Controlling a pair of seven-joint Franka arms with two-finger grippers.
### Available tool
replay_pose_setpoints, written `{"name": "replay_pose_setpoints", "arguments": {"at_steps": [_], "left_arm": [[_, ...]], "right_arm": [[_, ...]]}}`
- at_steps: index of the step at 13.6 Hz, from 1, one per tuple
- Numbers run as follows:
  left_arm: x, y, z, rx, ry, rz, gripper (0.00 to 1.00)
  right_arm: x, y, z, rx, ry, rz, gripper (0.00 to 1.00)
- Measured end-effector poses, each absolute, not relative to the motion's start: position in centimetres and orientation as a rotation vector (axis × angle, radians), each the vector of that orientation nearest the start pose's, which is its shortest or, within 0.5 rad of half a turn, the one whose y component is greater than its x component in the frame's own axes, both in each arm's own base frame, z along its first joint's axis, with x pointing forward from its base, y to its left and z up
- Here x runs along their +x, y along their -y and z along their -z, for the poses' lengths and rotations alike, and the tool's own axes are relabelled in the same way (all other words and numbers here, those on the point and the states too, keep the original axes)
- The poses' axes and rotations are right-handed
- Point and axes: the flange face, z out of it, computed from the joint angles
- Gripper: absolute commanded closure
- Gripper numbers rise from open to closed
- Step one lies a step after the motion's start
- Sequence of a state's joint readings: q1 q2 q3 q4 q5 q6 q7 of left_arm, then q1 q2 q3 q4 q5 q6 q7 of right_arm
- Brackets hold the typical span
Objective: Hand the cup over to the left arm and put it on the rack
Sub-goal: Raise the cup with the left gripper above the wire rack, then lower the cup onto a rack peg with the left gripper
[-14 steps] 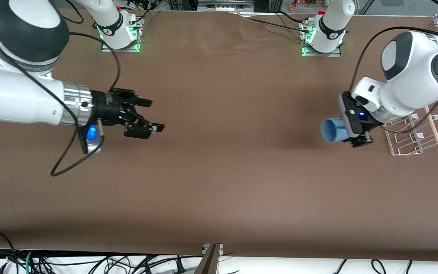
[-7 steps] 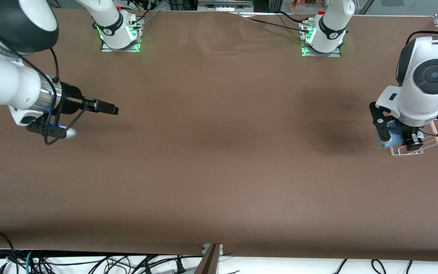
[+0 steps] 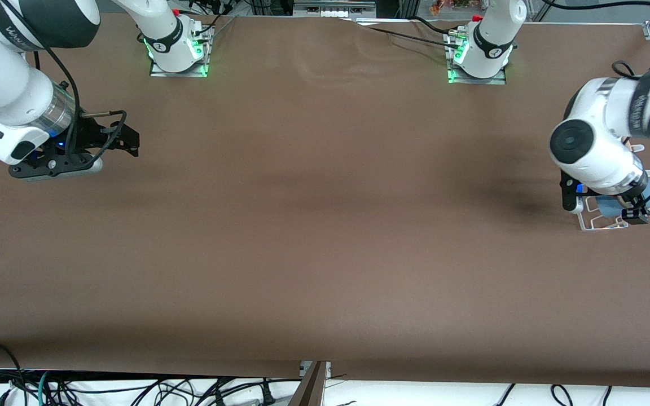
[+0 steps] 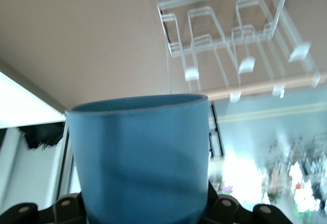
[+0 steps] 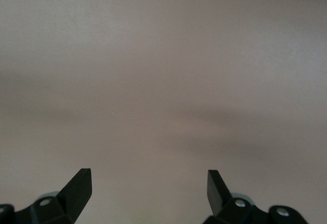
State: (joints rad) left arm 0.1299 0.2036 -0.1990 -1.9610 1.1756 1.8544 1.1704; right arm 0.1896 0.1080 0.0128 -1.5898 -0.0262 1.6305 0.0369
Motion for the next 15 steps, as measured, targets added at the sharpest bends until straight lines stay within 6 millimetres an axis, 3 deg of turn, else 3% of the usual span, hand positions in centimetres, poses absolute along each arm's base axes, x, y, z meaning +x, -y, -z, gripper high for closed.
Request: {"name": "replay_pose_setpoints", "arguments": {"at_steps": [3,5,8,11,15], "left_arm": [[56.3,-4.7,-34.1,-1.151,-1.768,-1.096,1.0],[54.8,-6.5,-32.2,-1.072,-1.767,-1.161,1.0],[52.8,-8.1,-31.1,-1.041,-1.748,-1.199,1.0],[49.4,-9.1,-30.5,-1.032,-1.692,-1.209,1.0],[45.4,-11.7,-28.6,-1.028,-1.633,-1.225,1.0]], "right_arm": [[57.7,-11.5,-56.1,-3.163,0.273,-0.088,0.0],[57.8,-11.3,-56.4,-3.163,0.266,-0.075,0.0],[58.2,-9.7,-58.0,-3.167,0.218,-0.029,0.0],[58.3,-7.8,-60.0,-3.169,0.168,0.014,0.0],[58.2,-8.4,-60.6,-3.163,0.183,0.027,0.0]]}}
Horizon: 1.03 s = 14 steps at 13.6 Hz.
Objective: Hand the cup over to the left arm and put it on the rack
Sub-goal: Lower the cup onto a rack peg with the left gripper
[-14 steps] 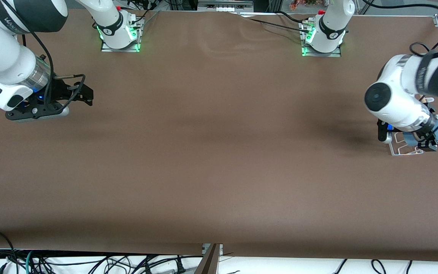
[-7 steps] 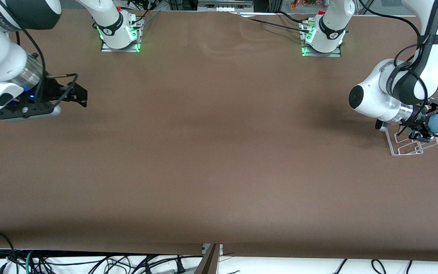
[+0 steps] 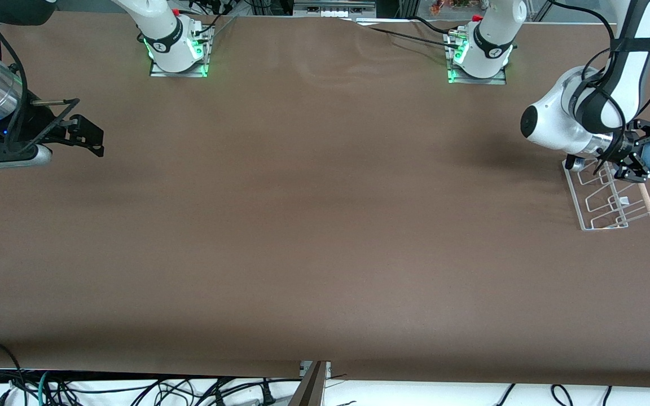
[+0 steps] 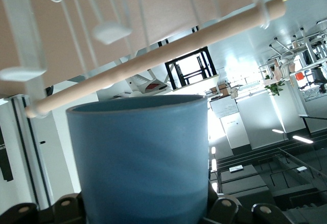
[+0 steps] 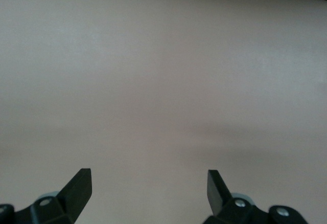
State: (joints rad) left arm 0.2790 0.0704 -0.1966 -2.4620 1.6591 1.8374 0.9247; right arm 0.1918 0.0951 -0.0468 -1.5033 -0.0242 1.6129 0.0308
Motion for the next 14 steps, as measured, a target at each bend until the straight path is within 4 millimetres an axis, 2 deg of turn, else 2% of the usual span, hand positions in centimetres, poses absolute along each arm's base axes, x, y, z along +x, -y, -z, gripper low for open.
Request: {"name": "replay_pose_setpoints", "arguments": {"at_steps": [2,5,8,14], "left_arm": [[44.0,-12.0,-27.2,-1.043,-1.619,-1.213,1.0],[42.8,-11.3,-26.2,-1.046,-1.592,-1.212,1.0],[42.0,-10.3,-25.7,-1.031,-1.574,-1.21,1.0],[40.9,-10.1,-24.8,-1.053,-1.551,-1.194,1.0]], "right_arm": [[57.8,-9.6,-60.5,-3.161,0.218,0.005,0.0],[57.3,-11.4,-60.4,-3.157,0.265,-0.02,0.0],[57.3,-11.1,-60.3,-3.159,0.256,-0.038,0.0],[57.1,-11.0,-60.1,-3.161,0.252,-0.068,0.0]]}}
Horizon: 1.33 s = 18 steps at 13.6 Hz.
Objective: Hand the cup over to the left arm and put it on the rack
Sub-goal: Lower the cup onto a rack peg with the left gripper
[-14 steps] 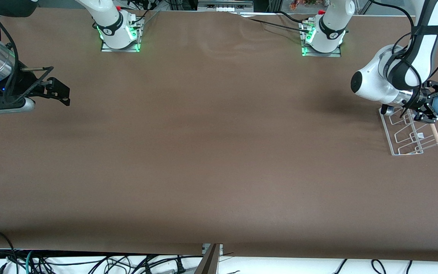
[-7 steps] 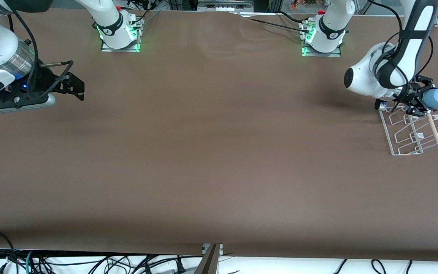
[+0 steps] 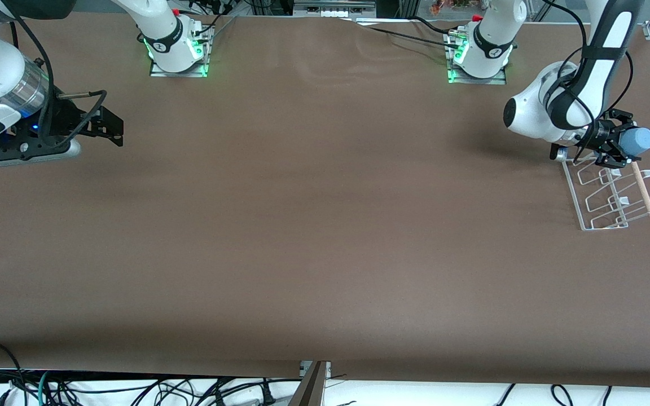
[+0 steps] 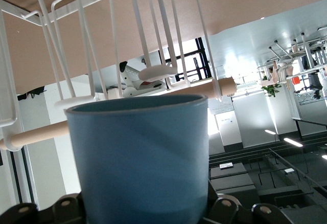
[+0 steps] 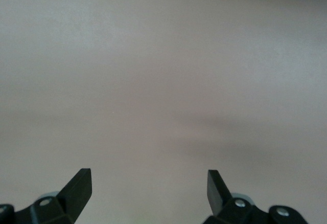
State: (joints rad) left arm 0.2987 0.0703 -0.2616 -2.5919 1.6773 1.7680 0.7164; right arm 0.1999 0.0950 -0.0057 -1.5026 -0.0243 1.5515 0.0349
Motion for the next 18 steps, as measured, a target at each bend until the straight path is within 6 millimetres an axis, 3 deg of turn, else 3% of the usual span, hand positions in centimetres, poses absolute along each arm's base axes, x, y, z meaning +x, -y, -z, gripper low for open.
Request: {"name": "replay_pose_setpoints", "arguments": {"at_steps": [12,13,14,18], "left_arm": [[38.8,-10.3,-21.4,-1.14,-1.527,-1.14,1.0],[38.7,-10.4,-21.1,-1.157,-1.529,-1.128,0.33],[38.7,-10.5,-20.9,-1.168,-1.529,-1.121,0.0],[38.8,-10.5,-20.8,-1.181,-1.527,-1.108,0.0]], "right_arm": [[57.1,-11.1,-60.0,-3.161,0.254,-0.071,0.0],[57.1,-11.2,-60.0,-3.16,0.255,-0.071,0.0],[57.1,-11.2,-60.0,-3.16,0.256,-0.071,0.0],[57.1,-11.2,-60.0,-3.16,0.256,-0.07,0.0]]}}
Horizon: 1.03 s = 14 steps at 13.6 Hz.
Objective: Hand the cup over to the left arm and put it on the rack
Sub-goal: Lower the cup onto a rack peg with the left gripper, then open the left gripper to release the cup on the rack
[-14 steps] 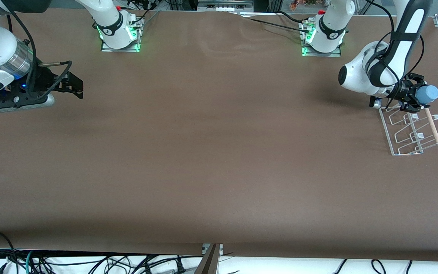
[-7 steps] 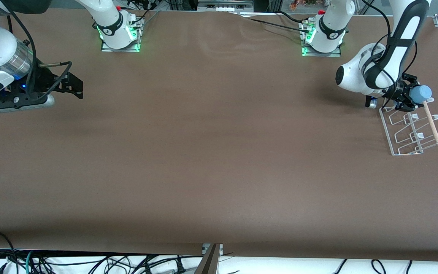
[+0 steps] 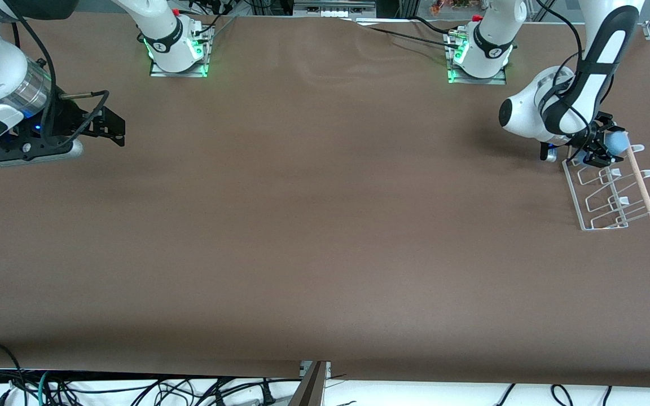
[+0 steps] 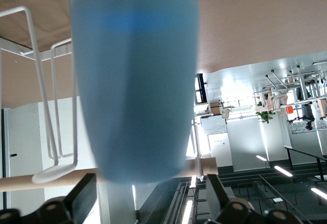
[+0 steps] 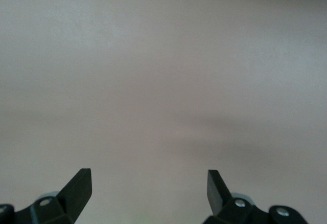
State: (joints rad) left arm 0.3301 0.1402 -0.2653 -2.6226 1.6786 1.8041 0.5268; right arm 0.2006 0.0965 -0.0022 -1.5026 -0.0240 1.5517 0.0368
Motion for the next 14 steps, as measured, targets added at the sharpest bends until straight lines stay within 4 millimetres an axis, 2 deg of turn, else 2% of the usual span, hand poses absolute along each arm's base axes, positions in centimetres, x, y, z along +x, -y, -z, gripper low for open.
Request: {"name": "replay_pose_setpoints", "arguments": {"at_steps": [4,7,10,12,14], "left_arm": [[40.5,-10.0,-21.8,-1.192,-1.502,-1.073,0.0],[43.2,-7.6,-23.9,-1.308,-1.462,-1.022,0.0],[47.1,-6.3,-28.8,-1.515,-1.412,-1.011,0.0],[49.6,-5.3,-33.6,-1.725,-1.332,-0.983,0.0],[51.5,-3.1,-37.8,-1.922,-1.275,-0.906,0.0]], "right_arm": [[57.1,-11.2,-60.0,-3.16,0.256,-0.07,0.0],[57.1,-11.3,-60.0,-3.16,0.257,-0.069,0.0],[57.1,-11.3,-60.0,-3.16,0.258,-0.068,0.0],[57.1,-11.3,-60.0,-3.16,0.258,-0.068,0.0],[57.1,-11.3,-60.0,-3.16,0.258,-0.068,0.0]]}}
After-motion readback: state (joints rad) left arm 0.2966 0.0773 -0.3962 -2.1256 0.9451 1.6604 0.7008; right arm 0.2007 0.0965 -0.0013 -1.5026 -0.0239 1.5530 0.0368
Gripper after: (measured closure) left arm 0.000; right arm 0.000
